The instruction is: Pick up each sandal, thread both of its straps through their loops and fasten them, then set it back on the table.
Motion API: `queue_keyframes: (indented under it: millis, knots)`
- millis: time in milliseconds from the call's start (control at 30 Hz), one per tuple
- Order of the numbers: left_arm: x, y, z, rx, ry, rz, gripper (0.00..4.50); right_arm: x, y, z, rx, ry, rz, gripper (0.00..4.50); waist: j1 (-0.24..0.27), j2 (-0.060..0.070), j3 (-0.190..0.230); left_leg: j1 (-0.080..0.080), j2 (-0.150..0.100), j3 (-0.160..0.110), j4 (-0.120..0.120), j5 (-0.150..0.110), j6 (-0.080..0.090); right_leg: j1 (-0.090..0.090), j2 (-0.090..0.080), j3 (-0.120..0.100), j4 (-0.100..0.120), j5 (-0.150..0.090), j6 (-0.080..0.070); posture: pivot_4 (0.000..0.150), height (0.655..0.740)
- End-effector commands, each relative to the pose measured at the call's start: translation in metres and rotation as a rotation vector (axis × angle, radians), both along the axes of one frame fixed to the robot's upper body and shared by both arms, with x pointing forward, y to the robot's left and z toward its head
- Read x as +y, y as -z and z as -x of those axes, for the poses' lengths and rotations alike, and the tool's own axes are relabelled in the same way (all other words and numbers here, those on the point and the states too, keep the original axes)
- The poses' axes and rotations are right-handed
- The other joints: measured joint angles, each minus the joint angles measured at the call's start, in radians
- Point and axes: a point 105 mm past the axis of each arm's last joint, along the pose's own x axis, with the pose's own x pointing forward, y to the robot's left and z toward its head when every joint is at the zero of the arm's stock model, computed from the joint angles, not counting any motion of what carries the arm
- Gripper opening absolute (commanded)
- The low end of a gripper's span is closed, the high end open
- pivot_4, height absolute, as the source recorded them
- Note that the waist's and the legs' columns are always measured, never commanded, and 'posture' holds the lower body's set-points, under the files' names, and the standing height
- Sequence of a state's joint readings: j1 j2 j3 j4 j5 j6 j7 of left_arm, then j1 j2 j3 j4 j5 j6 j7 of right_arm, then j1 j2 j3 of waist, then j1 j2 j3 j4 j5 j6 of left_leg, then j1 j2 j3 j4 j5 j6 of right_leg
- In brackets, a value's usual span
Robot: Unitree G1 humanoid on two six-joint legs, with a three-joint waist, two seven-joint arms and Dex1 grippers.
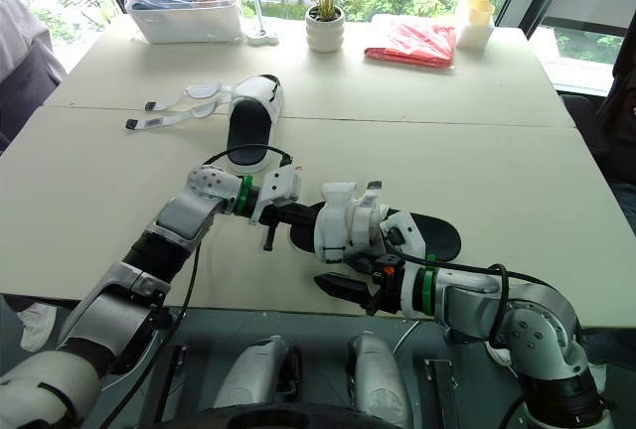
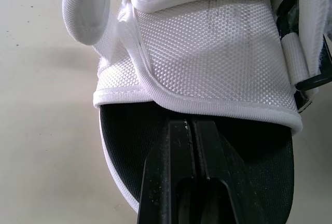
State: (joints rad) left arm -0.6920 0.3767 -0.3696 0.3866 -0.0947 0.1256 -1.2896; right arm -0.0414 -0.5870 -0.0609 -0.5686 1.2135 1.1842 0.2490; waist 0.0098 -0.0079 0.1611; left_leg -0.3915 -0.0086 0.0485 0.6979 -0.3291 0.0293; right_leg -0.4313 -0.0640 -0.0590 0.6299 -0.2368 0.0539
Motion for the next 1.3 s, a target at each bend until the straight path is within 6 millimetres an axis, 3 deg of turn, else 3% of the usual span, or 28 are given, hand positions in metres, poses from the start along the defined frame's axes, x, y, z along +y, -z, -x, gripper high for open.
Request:
queue_keyframes:
  millis: [33, 167, 367, 467, 733, 900, 967, 1200, 1300]
  knots:
    - [0.003, 0.012, 0.005, 0.022, -0.001, -0.042, 0.0, 0.003, -0.015, -0.01, -0.076, 0.016, -0.046, 2.57, 0.001, 0.0, 0.0, 0.0, 0.0, 0.0, 0.0, 0.0, 0.0, 0.0, 0.0, 0.0, 0.0, 0.0, 0.0, 0.15, 0.7241]
    - [0.003, 0.012, 0.005, 0.022, -0.002, -0.043, 0.0, -0.001, -0.009, -0.01, -0.07, 0.022, -0.014, 0.67, 0.002, 0.0, 0.0, 0.0, 0.0, 0.0, 0.0, 0.0, 0.0, 0.0, 0.0, 0.0, 0.0, 0.001, 0.001, 0.15, 0.7241]
    - [0.004, 0.014, 0.005, 0.02, -0.003, -0.045, 0.0, -0.003, -0.01, -0.013, -0.071, 0.034, -0.039, 0.67, 0.002, 0.0, 0.0, 0.0, 0.0, 0.0, 0.0, 0.0, 0.0, 0.0, 0.0, 0.0, 0.0, 0.0, 0.001, 0.15, 0.7241]
    - [0.003, 0.014, 0.005, 0.019, -0.001, -0.045, 0.0, 0.004, -0.007, -0.002, -0.052, -0.032, -0.038, 0.02, 0.002, 0.0, 0.0, 0.0, 0.0, 0.0, 0.0, 0.0, 0.0, 0.0, 0.0, 0.0, 0.0, 0.0, 0.001, 0.15, 0.7241]
    - [0.001, 0.015, 0.005, 0.019, 0.002, -0.044, 0.0, -0.001, 0.004, 0.02, -0.014, -0.056, -0.012, 0.02, 0.003, 0.0, 0.0, 0.0, 0.0, 0.0, -0.001, 0.0, 0.0, 0.0, 0.0, 0.0, 0.0, 0.0, 0.001, 0.15, 0.7241]
    - [0.001, 0.016, 0.006, 0.024, 0.009, -0.048, 0.0, -0.002, 0.009, 0.039, 0.007, -0.075, -0.013, 0.02, 0.003, 0.0, 0.0, 0.0, 0.0, 0.0, -0.001, 0.0, 0.0, 0.0, 0.0, 0.0, 0.0, 0.0, 0.001, 0.15, 0.7241]
    - [0.001, 0.016, 0.006, 0.025, 0.015, -0.051, 0.0, 0.0, 0.007, 0.057, 0.024, -0.097, -0.039, 0.02, 0.005, 0.0, 0.0, 0.0, 0.0, 0.0, 0.0, 0.0, 0.0, 0.0, 0.0, 0.0, 0.0, 0.0, 0.001, 0.15, 0.7241]
    - [-0.001, 0.016, 0.005, 0.025, 0.035, -0.059, 0.0, 0.006, -0.03, 0.089, -0.041, -0.186, -0.138, 0.02, 0.005, 0.0, 0.0, 0.0, 0.0, 0.0, 0.0, 0.0, 0.001, 0.001, 0.0, 0.0, -0.001, 0.001, 0.003, 0.15, 0.7241]
    - [-0.004, 0.016, 0.004, 0.024, 0.044, -0.06, 0.0, 0.008, -0.047, 0.085, -0.104, -0.187, -0.163, 0.02, 0.006, -0.001, 0.0, 0.0, 0.0, 0.0, 0.0, 0.0, 0.001, 0.001, 0.0, -0.001, -0.001, 0.001, 0.003, 0.15, 0.7241]
